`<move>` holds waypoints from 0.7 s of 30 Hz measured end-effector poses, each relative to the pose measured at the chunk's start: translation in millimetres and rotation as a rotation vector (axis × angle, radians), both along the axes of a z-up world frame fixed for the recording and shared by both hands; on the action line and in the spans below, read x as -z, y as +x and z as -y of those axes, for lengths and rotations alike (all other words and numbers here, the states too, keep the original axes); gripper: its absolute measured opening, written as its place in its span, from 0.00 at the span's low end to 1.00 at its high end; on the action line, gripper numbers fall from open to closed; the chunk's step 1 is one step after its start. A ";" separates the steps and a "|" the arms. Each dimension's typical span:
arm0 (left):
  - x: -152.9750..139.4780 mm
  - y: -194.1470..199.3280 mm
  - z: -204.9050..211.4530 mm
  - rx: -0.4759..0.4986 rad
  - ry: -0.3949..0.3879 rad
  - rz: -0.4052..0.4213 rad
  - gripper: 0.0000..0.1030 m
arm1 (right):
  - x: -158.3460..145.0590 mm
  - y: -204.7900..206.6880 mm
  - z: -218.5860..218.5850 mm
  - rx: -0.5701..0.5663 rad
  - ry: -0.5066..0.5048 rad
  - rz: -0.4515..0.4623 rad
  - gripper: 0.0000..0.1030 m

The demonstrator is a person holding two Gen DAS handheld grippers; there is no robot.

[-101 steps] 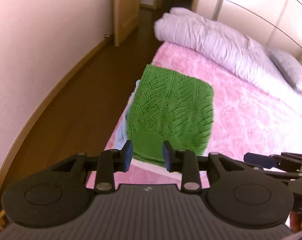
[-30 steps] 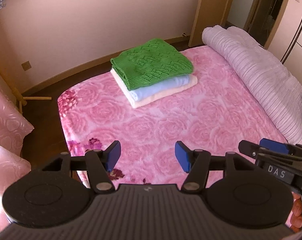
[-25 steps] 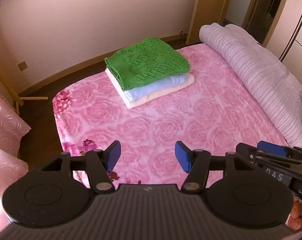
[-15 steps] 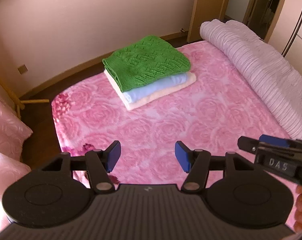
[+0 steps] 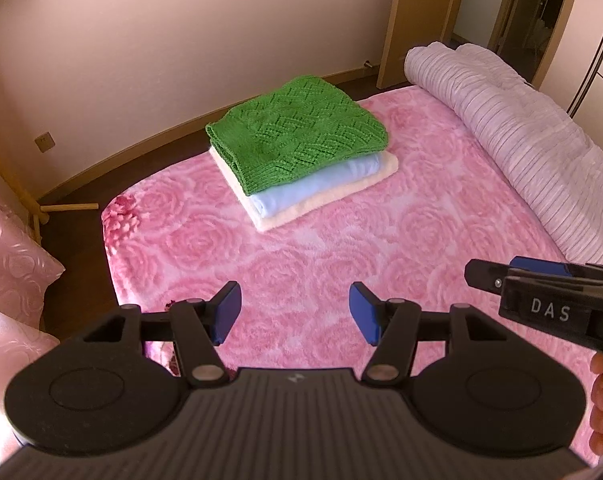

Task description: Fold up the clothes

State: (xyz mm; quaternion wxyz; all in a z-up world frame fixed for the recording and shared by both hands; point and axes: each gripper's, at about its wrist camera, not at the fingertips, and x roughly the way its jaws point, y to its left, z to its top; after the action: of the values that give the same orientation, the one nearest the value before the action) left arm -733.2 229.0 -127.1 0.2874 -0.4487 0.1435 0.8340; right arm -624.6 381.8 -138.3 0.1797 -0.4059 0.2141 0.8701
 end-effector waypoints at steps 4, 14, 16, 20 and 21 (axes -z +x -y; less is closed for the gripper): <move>3.0 -6.3 -5.3 -0.002 0.004 0.013 0.54 | 3.1 -6.4 -4.7 -0.004 -0.005 0.003 0.49; 11.3 -21.6 -20.8 0.000 0.010 0.043 0.54 | 11.9 -17.6 -19.2 0.001 -0.017 0.019 0.49; 13.4 -24.7 -23.6 -0.005 0.000 0.044 0.54 | 13.1 -19.7 -21.7 0.002 -0.019 0.021 0.49; 17.2 -32.0 -27.9 -0.013 -0.013 0.048 0.54 | 15.1 -25.3 -26.4 0.002 -0.019 0.024 0.49; 18.1 -33.6 -28.4 -0.015 -0.016 0.048 0.54 | 15.2 -26.5 -27.4 0.003 -0.018 0.023 0.49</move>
State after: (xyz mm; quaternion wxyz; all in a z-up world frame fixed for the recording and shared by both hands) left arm -766.7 257.4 -145.2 0.2809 -0.4717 0.1398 0.8240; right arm -651.0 409.3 -153.5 0.1796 -0.4172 0.2206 0.8631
